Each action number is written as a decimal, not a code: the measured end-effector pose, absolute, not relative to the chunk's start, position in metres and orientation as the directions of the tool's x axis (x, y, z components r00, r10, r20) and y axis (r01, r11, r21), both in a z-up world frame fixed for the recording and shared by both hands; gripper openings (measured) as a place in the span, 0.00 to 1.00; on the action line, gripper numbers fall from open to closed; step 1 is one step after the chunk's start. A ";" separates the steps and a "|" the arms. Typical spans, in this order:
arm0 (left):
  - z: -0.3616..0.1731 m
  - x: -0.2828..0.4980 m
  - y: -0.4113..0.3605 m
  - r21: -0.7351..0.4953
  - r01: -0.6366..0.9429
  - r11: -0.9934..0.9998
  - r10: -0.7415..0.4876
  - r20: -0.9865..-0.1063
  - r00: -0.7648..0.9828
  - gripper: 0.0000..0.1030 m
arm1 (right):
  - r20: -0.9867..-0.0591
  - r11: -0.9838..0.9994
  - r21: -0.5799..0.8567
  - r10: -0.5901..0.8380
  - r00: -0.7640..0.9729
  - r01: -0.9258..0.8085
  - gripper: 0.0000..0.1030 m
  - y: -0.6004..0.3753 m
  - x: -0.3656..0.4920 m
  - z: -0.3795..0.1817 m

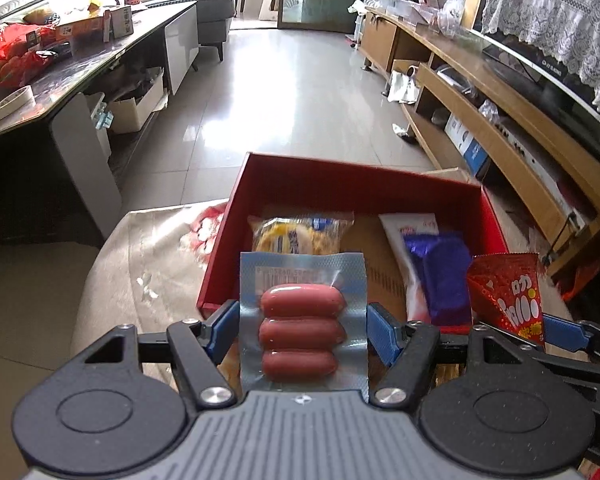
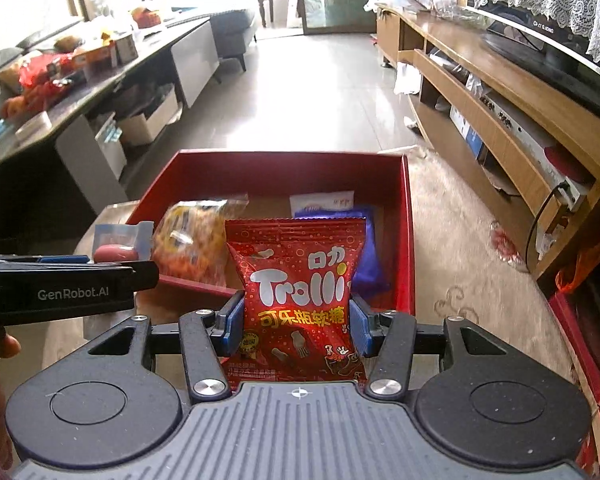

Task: Organize snacks
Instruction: 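Lift the sausage pack and Trolli bag and carry both over the red box, then lower both packs into the red box and open both grippers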

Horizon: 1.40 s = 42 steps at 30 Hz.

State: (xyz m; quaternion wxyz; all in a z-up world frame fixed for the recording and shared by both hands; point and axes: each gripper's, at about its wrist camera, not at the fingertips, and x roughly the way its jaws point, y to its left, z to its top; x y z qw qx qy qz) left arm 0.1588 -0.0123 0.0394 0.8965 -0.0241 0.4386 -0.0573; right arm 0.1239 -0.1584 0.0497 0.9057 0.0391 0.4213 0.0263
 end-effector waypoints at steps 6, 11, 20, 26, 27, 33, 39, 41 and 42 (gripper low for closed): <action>0.042 0.179 -0.017 -0.102 0.069 0.992 -0.122 -0.772 0.623 0.64 | -0.742 0.995 0.104 0.081 0.666 -0.004 0.58 -0.163 0.139 0.056; 0.042 0.196 -0.020 -0.100 0.056 0.993 -0.112 -0.765 0.634 0.64 | -0.741 0.995 0.100 0.071 0.668 0.005 0.58 -0.167 0.152 0.053; 0.037 0.221 -0.023 -0.101 0.040 0.994 -0.103 -0.765 0.636 0.64 | -0.745 0.994 0.104 0.070 0.664 0.012 0.58 -0.171 0.178 0.045; 0.026 0.233 -0.027 -0.090 0.035 0.995 -0.092 -0.776 0.624 0.64 | -0.760 0.996 0.085 0.055 0.648 0.015 0.58 -0.170 0.192 0.034; 0.024 0.235 -0.028 -0.087 0.035 0.996 -0.089 -0.779 0.621 0.64 | -0.762 0.996 0.084 0.054 0.645 0.017 0.58 -0.171 0.194 0.032; 0.013 0.243 -0.033 -0.069 0.032 0.997 -0.074 -0.792 0.606 0.64 | -0.779 0.997 0.073 0.041 0.625 0.025 0.58 -0.173 0.199 0.023; 0.006 0.246 -0.039 -0.050 0.033 0.998 -0.060 -0.802 0.594 0.64 | -0.790 0.997 0.066 0.030 0.612 0.037 0.58 -0.175 0.205 0.017; 0.004 0.247 -0.039 -0.047 0.034 0.998 -0.058 -0.806 0.589 0.65 | -0.793 0.997 0.064 0.027 0.608 0.039 0.58 -0.175 0.206 0.015; 0.003 0.248 -0.040 -0.044 0.034 0.998 -0.056 -0.808 0.586 0.65 | -0.794 0.997 0.063 0.026 0.608 0.039 0.58 -0.175 0.206 0.014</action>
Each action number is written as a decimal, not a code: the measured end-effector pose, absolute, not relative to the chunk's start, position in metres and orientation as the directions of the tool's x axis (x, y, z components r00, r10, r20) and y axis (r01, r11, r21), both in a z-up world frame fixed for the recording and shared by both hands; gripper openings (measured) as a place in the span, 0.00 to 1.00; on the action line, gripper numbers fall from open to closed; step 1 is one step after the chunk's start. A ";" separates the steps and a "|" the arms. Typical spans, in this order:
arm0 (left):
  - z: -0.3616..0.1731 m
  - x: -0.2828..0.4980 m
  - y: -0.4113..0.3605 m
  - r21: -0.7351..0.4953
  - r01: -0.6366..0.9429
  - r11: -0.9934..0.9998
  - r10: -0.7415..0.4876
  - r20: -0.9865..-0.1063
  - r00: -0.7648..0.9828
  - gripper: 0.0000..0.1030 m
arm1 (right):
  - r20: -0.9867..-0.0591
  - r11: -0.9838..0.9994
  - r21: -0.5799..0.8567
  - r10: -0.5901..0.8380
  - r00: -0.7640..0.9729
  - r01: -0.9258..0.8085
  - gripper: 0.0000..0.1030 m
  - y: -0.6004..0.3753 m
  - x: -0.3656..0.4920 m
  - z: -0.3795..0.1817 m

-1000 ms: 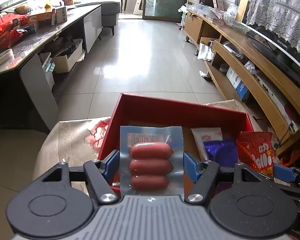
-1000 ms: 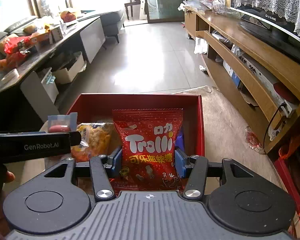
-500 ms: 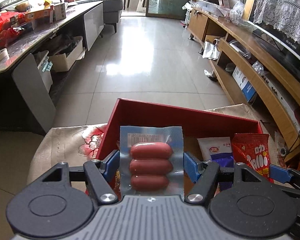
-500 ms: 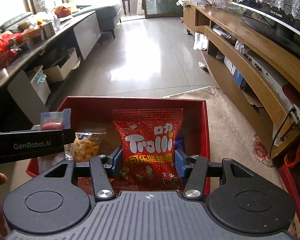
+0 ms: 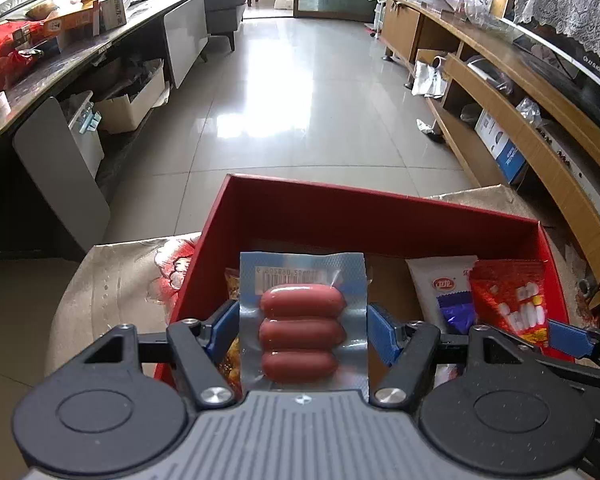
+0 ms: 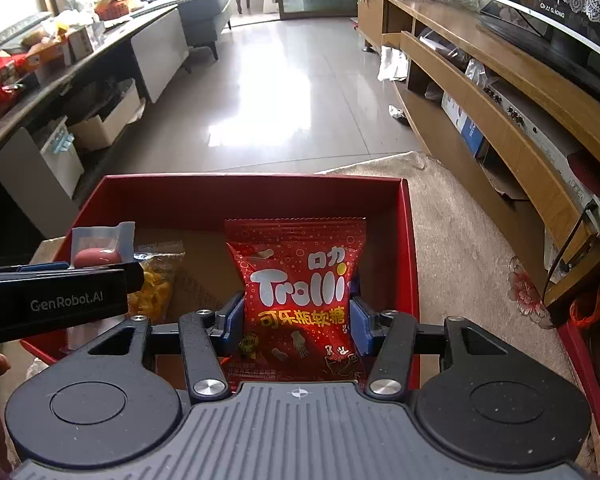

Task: Organize snacks
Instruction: 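Lower both packs into the red box and open both grippers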

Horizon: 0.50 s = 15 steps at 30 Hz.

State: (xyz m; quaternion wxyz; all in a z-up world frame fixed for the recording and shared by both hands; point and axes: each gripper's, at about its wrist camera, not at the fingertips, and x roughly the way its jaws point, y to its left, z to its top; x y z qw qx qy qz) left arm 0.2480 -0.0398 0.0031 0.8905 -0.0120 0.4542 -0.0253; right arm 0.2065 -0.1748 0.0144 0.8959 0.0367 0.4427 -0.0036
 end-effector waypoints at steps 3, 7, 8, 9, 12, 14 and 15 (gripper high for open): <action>0.002 0.248 -0.041 -0.039 0.035 0.999 -0.052 -0.810 0.584 0.65 | -0.791 0.998 0.060 0.027 0.611 0.034 0.60 -0.175 0.206 0.014; 0.002 0.247 -0.041 -0.035 0.040 0.999 -0.052 -0.810 0.584 0.65 | -0.786 0.998 0.057 0.027 0.618 0.028 0.60 -0.173 0.205 0.016; 0.003 0.246 -0.041 -0.036 0.043 0.998 -0.055 -0.810 0.584 0.65 | -0.786 0.998 0.056 0.026 0.617 0.028 0.60 -0.174 0.205 0.016; 0.003 0.246 -0.041 -0.039 0.044 0.998 -0.057 -0.809 0.584 0.65 | -0.787 0.998 0.054 0.025 0.617 0.029 0.61 -0.174 0.205 0.016; 0.007 0.245 -0.042 -0.028 0.044 0.999 -0.049 -0.798 0.601 0.73 | -0.785 0.998 0.056 0.022 0.619 0.036 0.61 -0.175 0.205 0.016; 0.011 0.243 -0.043 -0.015 0.042 0.999 -0.037 -0.788 0.615 0.76 | -0.782 0.998 0.055 0.019 0.622 0.039 0.62 -0.175 0.204 0.018; 0.012 0.242 -0.043 -0.012 0.042 0.999 -0.035 -0.785 0.619 0.76 | -0.780 0.998 0.055 0.017 0.625 0.041 0.62 -0.175 0.204 0.019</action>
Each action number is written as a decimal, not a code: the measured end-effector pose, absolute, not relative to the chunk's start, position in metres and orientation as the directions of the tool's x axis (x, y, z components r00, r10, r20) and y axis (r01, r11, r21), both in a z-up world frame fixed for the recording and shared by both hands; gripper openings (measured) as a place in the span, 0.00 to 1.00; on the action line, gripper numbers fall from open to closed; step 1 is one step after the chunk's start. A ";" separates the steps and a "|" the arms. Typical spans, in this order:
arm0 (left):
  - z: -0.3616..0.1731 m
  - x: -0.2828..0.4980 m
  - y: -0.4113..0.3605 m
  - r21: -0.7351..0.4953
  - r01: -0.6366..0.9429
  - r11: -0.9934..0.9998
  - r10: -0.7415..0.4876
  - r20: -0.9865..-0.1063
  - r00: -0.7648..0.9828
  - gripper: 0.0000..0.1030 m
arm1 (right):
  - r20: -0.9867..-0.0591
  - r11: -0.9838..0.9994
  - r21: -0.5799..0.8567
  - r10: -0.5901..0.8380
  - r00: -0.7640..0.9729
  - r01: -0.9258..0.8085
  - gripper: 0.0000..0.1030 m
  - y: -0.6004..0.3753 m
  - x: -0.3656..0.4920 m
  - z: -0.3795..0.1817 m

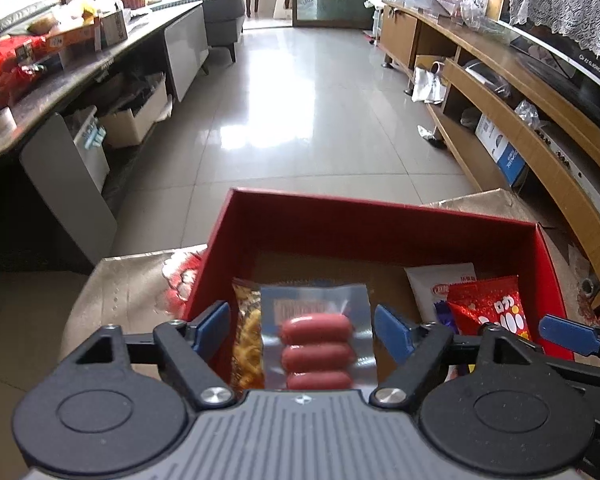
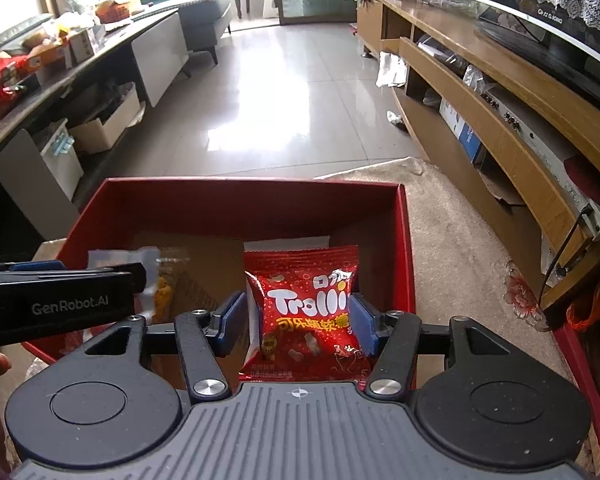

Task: Organize snacks
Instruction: 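Lower both packs into the red box and open both grippers, then withdraw both tools from the box back toward the remaining snacks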

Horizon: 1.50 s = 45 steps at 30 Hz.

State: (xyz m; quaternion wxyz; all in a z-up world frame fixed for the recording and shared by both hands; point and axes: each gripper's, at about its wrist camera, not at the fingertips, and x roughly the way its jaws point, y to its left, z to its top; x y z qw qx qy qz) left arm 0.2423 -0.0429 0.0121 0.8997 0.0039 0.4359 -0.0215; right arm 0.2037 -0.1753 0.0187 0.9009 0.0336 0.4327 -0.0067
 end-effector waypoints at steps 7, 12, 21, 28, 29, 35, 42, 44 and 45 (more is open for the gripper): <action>0.018 0.236 -0.039 -0.028 0.037 0.999 -0.045 -0.781 0.623 0.77 | -0.768 0.998 0.050 0.010 0.640 0.045 0.65 -0.177 0.199 0.024; 0.026 0.226 -0.034 -0.036 0.047 0.998 -0.058 -0.770 0.636 0.77 | -0.758 0.998 0.051 0.007 0.652 0.048 0.66 -0.177 0.192 0.029; 0.033 0.204 -0.010 -0.067 0.028 0.997 -0.070 -0.768 0.637 0.78 | -0.739 0.999 0.043 0.018 0.674 0.020 0.70 -0.169 0.172 0.041; 0.025 0.187 0.018 -0.064 -0.011 0.998 -0.044 -0.789 0.613 0.78 | -0.748 1.000 0.016 0.029 0.664 -0.025 0.71 -0.156 0.158 0.039; 0.023 0.184 0.023 -0.066 -0.016 0.998 -0.042 -0.793 0.607 0.78 | -0.748 0.999 0.014 0.030 0.663 -0.029 0.71 -0.154 0.156 0.039; 0.006 0.170 0.037 -0.059 -0.006 0.998 -0.046 -0.827 0.560 0.78 | -0.756 0.998 0.016 0.054 0.652 -0.063 0.71 -0.143 0.144 0.040; -0.018 0.165 0.044 -0.071 -0.012 0.997 -0.056 -0.866 0.497 0.78 | -0.761 0.994 0.013 0.078 0.645 -0.105 0.73 -0.131 0.130 0.039; -0.019 0.169 0.047 -0.086 -0.023 0.996 -0.063 -0.868 0.493 0.79 | -0.765 0.994 0.010 0.080 0.639 -0.112 0.74 -0.129 0.128 0.037; -0.021 0.171 0.047 -0.086 -0.029 0.996 -0.060 -0.869 0.492 0.79 | -0.768 0.993 0.009 0.079 0.635 -0.114 0.74 -0.129 0.127 0.036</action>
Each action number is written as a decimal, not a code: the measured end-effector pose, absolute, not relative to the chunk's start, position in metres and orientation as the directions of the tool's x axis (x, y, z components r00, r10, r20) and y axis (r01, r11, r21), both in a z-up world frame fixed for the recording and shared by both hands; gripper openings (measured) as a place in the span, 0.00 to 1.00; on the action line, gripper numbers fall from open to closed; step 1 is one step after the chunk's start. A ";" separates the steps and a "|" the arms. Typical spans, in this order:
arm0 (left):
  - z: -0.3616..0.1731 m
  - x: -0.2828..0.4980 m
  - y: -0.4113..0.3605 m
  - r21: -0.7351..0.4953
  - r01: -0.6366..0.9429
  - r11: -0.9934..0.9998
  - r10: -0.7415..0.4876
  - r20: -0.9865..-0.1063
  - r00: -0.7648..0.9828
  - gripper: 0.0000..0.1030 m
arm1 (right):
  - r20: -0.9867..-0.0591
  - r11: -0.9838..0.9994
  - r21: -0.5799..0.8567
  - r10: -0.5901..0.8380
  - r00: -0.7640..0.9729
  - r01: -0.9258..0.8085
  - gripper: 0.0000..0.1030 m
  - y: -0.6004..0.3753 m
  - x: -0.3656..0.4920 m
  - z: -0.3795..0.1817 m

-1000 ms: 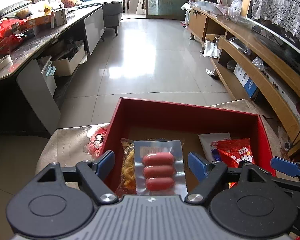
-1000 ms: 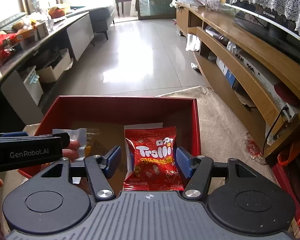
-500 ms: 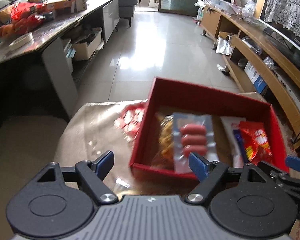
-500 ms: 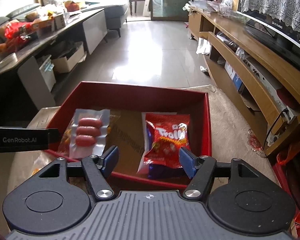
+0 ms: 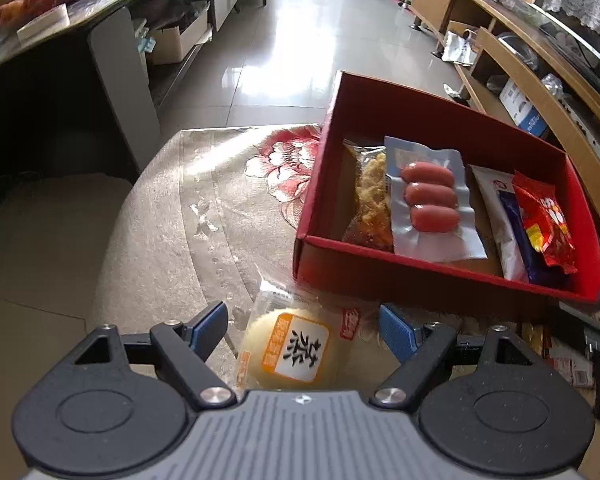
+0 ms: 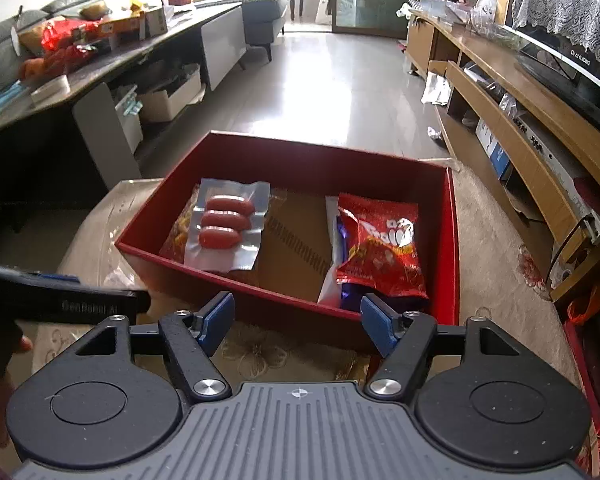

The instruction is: Organize snacks

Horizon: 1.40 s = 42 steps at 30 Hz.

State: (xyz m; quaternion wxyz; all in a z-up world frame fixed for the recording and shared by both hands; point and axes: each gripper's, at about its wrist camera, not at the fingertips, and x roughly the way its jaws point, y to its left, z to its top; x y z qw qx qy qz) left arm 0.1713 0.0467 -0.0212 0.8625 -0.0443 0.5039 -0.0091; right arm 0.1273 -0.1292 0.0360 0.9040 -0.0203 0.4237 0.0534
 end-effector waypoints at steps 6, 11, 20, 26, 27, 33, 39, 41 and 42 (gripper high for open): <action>-0.042 0.181 0.040 -0.054 -0.019 0.998 -0.040 -0.896 0.441 0.80 | -0.782 0.993 0.004 0.074 0.619 -0.114 0.74 -0.132 0.128 0.030; -0.058 0.182 0.035 -0.004 -0.011 1.000 0.001 -0.913 0.407 0.79 | -0.793 0.994 0.010 0.075 0.605 -0.111 0.74 -0.136 0.130 0.027; -0.054 0.162 0.036 -0.071 -0.008 0.997 -0.063 -0.921 0.385 0.56 | -0.811 0.997 0.016 0.055 0.582 -0.071 0.74 -0.156 0.111 0.023; -0.054 0.132 0.019 -0.100 0.054 0.994 -0.112 -0.929 0.353 0.56 | -0.843 0.998 0.036 0.006 0.538 0.044 0.76 -0.189 0.083 0.011; -0.053 0.125 0.016 -0.104 0.067 0.992 -0.121 -0.930 0.348 0.56 | -0.848 0.998 0.037 0.004 0.529 0.051 0.76 -0.191 0.081 0.009; -0.049 0.097 0.003 -0.118 0.118 0.986 -0.152 -0.927 0.342 0.56 | -0.880 0.995 0.078 0.043 0.473 0.055 0.76 -0.188 0.081 -0.012; -0.049 0.097 -0.004 -0.083 0.145 0.986 -0.130 -0.927 0.351 0.58 | -0.908 0.996 0.081 0.055 0.416 0.047 0.74 -0.176 0.098 -0.040; -0.052 0.102 0.000 -0.089 0.141 0.986 -0.133 -0.929 0.344 0.62 | -0.908 0.996 0.078 0.054 0.415 0.040 0.78 -0.172 0.100 -0.044; -0.053 0.103 0.000 -0.091 0.139 0.986 -0.134 -0.931 0.340 0.63 | -0.907 0.997 0.066 0.047 0.418 0.031 0.80 -0.169 0.100 -0.045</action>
